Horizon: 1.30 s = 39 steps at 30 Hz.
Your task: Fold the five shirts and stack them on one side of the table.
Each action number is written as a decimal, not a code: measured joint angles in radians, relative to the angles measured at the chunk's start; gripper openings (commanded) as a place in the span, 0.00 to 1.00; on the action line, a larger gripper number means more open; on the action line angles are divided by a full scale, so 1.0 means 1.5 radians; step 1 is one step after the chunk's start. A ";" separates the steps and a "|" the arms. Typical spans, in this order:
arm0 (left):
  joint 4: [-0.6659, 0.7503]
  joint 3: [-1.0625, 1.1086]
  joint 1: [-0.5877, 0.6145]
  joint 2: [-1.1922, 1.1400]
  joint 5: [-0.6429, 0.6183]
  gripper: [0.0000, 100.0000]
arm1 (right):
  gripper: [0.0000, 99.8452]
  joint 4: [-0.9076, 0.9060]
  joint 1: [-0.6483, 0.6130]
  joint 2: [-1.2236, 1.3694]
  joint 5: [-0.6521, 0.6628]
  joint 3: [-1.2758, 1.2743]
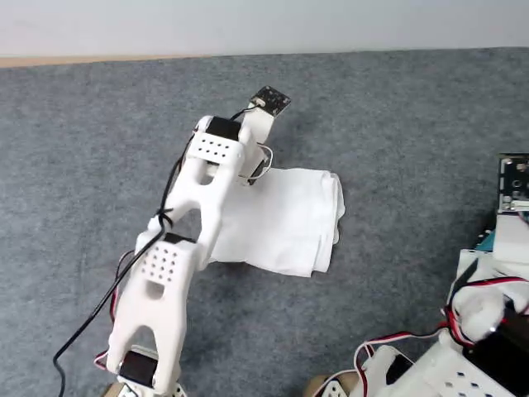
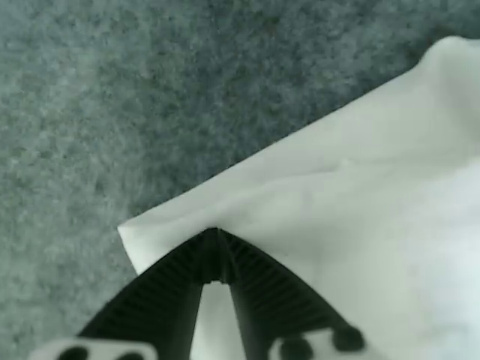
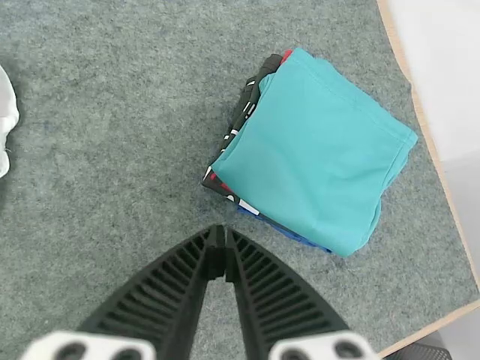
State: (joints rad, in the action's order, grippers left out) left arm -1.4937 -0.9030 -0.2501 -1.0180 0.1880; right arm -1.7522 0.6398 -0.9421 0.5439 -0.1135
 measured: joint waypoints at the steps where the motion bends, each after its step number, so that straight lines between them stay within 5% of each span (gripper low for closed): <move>1: -0.024 -0.041 0.000 -0.020 0.001 0.01 | 0.01 0.000 0.000 0.000 0.000 0.000; 8: -0.150 -0.305 0.001 -0.057 0.001 0.01 | 0.01 0.000 0.000 0.000 0.000 0.000; 15: -0.155 -0.292 0.021 0.047 -0.017 0.01 | 0.01 0.000 -0.027 0.000 0.000 0.000; 30: -0.158 0.225 0.054 0.522 -0.023 0.01 | 0.04 0.011 -0.314 0.191 -0.113 -0.082; 39: -0.158 0.524 0.194 0.827 -0.023 0.01 | 0.14 0.110 -0.403 0.333 -0.190 -0.082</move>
State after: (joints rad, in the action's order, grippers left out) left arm -1.7300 -0.1174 0.0414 0.2217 0.1542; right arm -1.5865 0.0353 -0.4419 0.2585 -0.2363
